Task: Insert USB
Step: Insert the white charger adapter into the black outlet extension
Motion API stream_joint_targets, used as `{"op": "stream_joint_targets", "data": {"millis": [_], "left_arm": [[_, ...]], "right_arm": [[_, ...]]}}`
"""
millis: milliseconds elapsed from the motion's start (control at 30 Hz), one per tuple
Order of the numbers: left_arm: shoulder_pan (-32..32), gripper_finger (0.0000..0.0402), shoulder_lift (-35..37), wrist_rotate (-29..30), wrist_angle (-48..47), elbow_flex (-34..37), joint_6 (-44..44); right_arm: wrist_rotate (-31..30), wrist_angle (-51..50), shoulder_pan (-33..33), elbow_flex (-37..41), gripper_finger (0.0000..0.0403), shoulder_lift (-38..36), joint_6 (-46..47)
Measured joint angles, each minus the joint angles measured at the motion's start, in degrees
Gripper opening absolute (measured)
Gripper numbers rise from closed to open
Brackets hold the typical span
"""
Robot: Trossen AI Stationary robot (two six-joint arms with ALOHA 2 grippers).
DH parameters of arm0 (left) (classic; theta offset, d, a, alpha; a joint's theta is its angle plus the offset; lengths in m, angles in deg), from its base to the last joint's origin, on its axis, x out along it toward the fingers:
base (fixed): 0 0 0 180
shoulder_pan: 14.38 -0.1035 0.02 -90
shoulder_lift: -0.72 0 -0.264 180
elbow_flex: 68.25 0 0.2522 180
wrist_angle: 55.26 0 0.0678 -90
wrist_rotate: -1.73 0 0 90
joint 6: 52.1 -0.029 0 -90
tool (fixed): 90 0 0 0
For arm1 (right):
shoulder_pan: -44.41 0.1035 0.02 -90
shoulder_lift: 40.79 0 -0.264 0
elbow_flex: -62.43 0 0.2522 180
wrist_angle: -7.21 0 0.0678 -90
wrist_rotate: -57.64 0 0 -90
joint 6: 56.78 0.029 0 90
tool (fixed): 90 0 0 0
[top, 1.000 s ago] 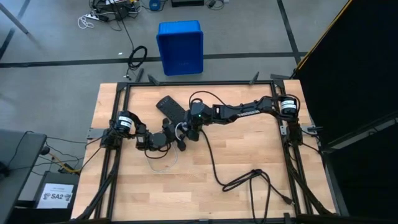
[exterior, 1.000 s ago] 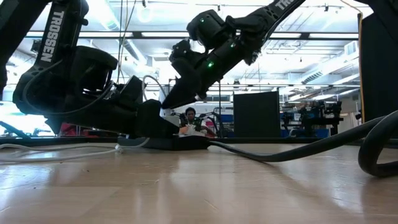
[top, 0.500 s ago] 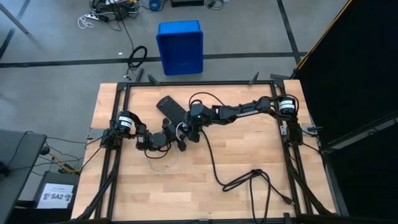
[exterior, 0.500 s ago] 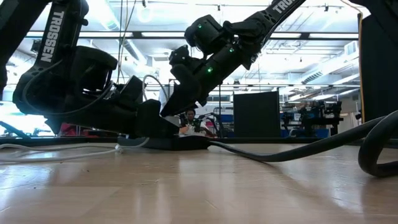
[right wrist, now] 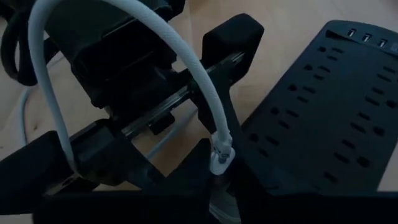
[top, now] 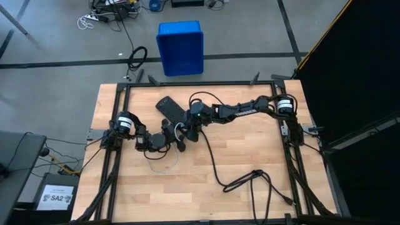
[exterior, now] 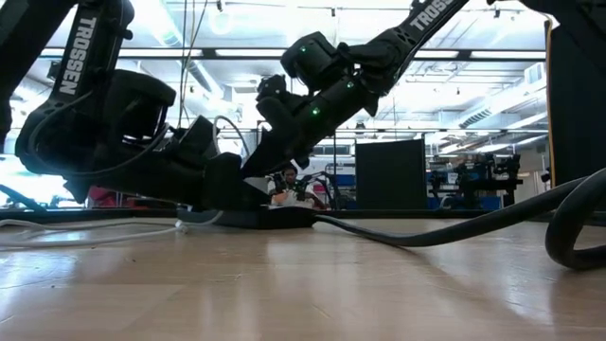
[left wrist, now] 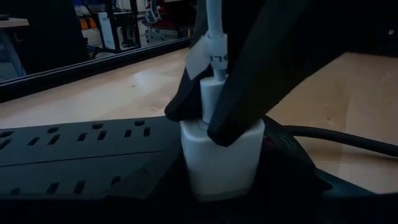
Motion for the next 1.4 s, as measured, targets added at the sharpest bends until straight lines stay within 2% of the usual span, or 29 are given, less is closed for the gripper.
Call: {"op": "stream_joint_targets", "data": {"millis": [333, 700, 1033, 1233, 1400], "left_arm": [[0.0, 0.0184, 4.1, -1.1, -0.4, 3.8, 3.4], [0.0, 0.0187, 4.6, -2.2, 0.8, 7.0, 9.4], [0.0, 0.0241, 10.2, -4.6, 0.2, 8.8, 7.7], [0.0, 0.0277, 14.6, -4.8, 0.3, 13.4, 9.0], [0.0, 0.0282, 17.0, -6.3, 0.4, 17.6, 11.4]], "right_arm": [[0.8, 2.8, 0.0, 0.0, 0.0011, 0.5, -0.2], [1.9, 3.9, 0.1, 0.0, 0.0011, 0.7, 0.7], [2.1, 3.9, 0.1, 0.0, 0.0011, 0.7, 1.2], [2.2, 3.9, 0.1, 0.0, 0.0011, 0.7, 1.2], [2.2, 3.9, 0.1, 0.0, 0.0012, 0.7, 1.2]]}}
